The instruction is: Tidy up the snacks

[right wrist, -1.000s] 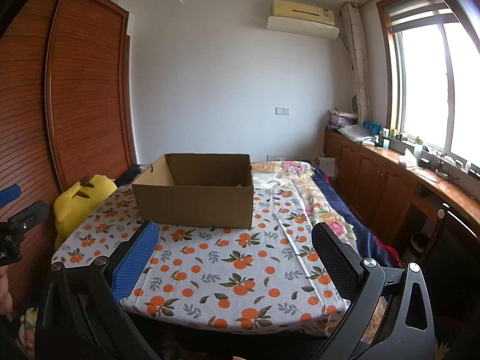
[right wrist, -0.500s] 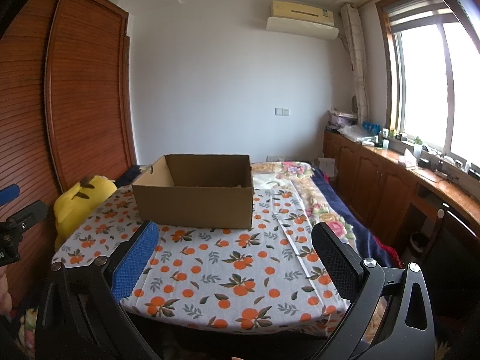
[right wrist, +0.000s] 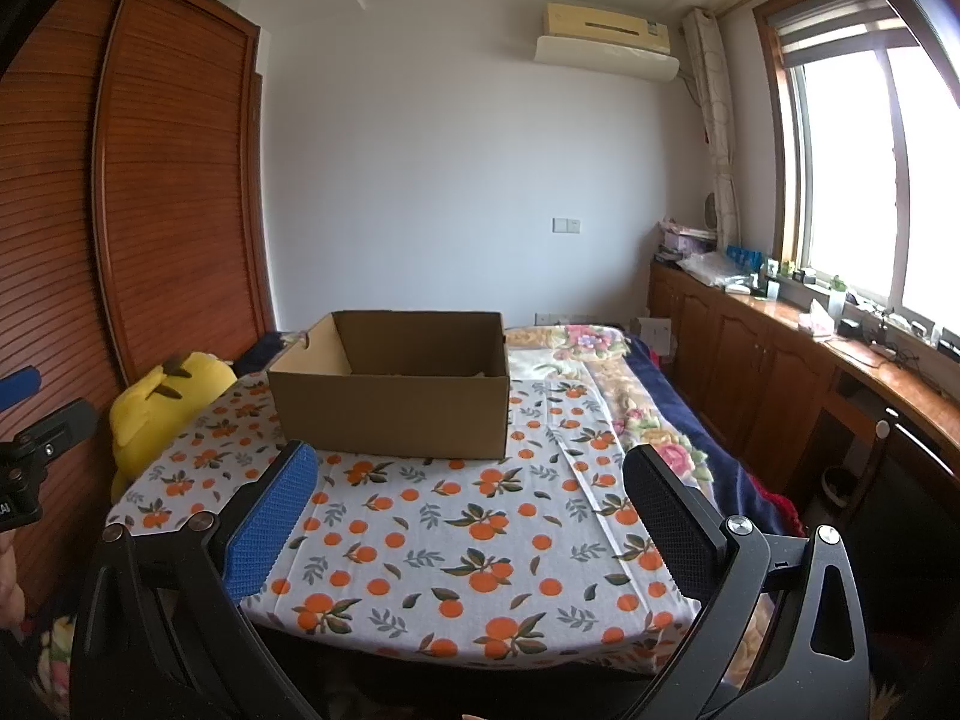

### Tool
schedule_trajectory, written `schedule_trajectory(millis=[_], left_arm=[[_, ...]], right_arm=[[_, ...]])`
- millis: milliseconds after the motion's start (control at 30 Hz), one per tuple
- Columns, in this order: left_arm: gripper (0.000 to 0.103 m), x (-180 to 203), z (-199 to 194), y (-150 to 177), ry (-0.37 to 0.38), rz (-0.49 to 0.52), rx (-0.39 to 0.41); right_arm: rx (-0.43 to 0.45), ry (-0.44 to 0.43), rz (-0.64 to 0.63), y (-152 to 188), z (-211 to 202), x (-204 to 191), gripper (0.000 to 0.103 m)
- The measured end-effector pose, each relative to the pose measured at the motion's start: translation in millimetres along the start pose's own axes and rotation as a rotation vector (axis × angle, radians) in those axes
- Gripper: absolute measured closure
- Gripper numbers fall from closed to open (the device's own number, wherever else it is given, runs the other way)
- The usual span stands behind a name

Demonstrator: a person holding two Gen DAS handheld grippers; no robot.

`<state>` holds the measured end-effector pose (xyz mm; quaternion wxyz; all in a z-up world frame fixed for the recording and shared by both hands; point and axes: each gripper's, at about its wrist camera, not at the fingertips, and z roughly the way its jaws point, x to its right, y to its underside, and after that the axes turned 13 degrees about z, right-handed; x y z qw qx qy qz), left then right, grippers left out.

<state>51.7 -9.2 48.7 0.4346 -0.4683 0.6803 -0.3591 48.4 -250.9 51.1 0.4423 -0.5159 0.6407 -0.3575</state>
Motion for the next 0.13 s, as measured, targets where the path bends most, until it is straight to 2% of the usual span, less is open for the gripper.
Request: schedule_trajectory(millis=[133], left_arm=[[0.000,-0.1,0.1,0.1,0.000,0.000,0.001]], right_arm=[[0.000,-0.001,0.000,-0.4,0.3,-0.5,0.000]])
